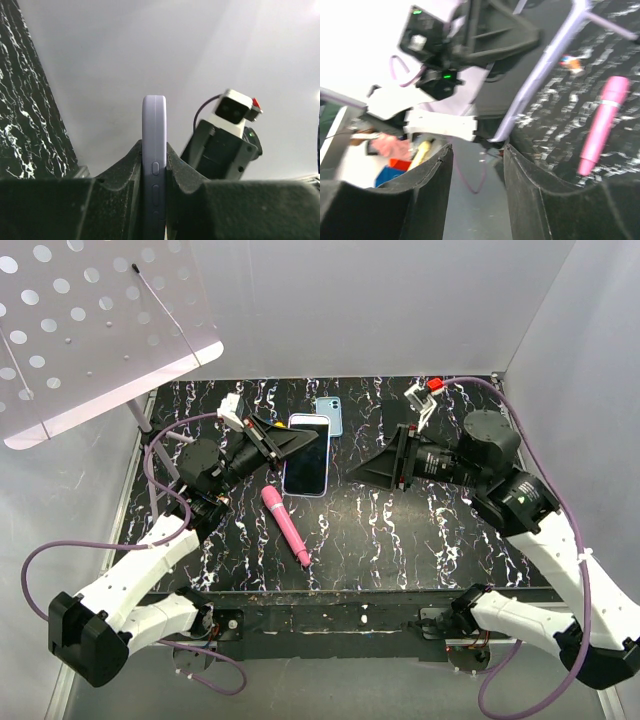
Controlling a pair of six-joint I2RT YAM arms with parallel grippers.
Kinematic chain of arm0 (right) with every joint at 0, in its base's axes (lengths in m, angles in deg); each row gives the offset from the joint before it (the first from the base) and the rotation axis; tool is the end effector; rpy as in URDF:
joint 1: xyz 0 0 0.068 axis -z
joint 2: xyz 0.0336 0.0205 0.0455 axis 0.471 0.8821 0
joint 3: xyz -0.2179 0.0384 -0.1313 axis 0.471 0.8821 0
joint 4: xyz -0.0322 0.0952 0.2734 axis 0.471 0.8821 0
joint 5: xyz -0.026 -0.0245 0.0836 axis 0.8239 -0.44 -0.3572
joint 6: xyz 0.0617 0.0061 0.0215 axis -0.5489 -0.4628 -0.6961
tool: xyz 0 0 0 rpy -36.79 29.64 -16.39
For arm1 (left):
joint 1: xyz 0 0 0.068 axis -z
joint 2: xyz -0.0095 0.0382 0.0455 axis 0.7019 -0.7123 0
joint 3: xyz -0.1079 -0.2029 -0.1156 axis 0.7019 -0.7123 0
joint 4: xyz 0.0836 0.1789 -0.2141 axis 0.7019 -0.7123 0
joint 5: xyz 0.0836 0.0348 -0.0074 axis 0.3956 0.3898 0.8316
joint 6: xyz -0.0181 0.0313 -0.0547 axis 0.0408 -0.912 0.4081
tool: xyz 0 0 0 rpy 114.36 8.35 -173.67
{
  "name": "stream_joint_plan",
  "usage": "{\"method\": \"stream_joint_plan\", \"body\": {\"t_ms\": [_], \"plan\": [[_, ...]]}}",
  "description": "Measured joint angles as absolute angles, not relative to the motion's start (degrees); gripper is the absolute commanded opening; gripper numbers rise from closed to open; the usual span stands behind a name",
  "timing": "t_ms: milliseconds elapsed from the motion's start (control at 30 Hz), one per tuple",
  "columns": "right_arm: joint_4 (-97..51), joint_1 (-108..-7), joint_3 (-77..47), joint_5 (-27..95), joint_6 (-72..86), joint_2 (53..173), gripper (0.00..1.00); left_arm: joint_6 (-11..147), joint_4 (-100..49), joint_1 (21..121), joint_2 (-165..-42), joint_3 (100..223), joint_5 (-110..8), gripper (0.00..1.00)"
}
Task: Take the phone out of the phone case
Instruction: Remove the phone case from the phone.
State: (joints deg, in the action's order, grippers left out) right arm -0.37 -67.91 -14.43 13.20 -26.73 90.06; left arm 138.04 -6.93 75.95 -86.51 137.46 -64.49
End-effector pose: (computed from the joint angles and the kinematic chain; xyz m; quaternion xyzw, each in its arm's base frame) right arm 0.1794 0.1819 0.4499 -0.1612 0.7220 0.5577 0.3764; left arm 0.2411 -0.1695 0.3560 -0.1356 0.6315 -0.6952 0.3154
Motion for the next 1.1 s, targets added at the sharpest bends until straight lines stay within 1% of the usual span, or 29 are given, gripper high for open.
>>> {"method": "stream_joint_plan", "body": {"t_ms": [133,233,533,900,1100], "plan": [[-11.4,-68.1,-9.8,6.9,-35.2,88.9,0.47,137.2,-7.0,75.9,-86.5,137.2,-62.4,0.00],[-15.8,-68.4,-7.3,5.2,-38.9,90.7,0.47,137.7,-5.0,75.9,-86.4,135.7,-60.9,0.00],[-21.0,-68.7,-2.7,4.1,-44.4,93.1,0.45,138.1,-4.0,75.9,-86.4,133.6,-57.3,0.00],[-24.9,-69.0,-1.3,4.0,-46.3,94.6,0.43,138.1,-2.5,75.8,-86.4,133.6,-56.2,0.00],[-24.8,-69.0,-1.3,5.0,-46.1,95.2,0.43,138.2,-2.2,75.4,-86.4,133.6,-55.8,0.00]]}}
